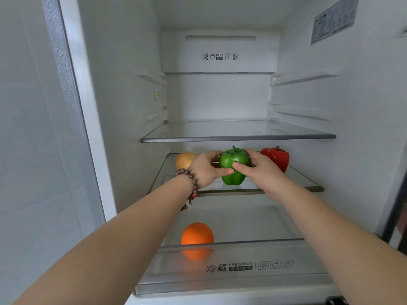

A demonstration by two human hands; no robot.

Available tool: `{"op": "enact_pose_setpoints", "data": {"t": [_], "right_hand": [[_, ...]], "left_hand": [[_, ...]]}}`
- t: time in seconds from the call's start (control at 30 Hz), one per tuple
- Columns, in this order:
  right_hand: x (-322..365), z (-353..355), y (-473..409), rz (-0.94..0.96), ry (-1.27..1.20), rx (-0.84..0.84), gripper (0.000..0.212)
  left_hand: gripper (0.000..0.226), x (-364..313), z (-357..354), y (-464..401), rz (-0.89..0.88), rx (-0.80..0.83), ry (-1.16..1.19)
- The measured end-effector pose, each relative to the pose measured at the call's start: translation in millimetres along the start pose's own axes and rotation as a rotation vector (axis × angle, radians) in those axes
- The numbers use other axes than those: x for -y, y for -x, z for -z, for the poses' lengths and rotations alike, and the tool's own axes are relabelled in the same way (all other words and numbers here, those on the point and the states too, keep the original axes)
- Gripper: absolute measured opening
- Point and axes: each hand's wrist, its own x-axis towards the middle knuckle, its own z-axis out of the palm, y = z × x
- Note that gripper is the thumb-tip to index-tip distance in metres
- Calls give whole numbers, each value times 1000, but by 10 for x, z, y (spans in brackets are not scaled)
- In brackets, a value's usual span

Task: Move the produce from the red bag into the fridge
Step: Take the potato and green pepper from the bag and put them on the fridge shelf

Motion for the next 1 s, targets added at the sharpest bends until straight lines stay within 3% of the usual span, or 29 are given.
{"op": "enact_pose_setpoints", "data": {"t": [0.13, 0.3, 0.37, 0.5, 0.7, 1.0], "right_hand": [[23, 72, 31, -4, 182, -46, 65], [-69, 267, 184, 60, 462, -508, 53], [-123, 369, 184, -25, 513, -646, 65], [-212, 524, 47, -222, 534, -520, 87], [-361, 554, -249, -255, 455, -403, 70], [-560, 572, -721, -278, 381, -371, 72]], "left_hand": [[63, 25, -58, -124, 24, -39, 14], [64, -14, -216, -305, 55, -144, -86], [65, -33, -283, -348, 71, -175, -94], [67, -78, -428, -425, 92, -237, -153], [65, -83, -532, -567, 133, -294, -185], [60, 16, -567, -904, 188, -304, -252]]}}
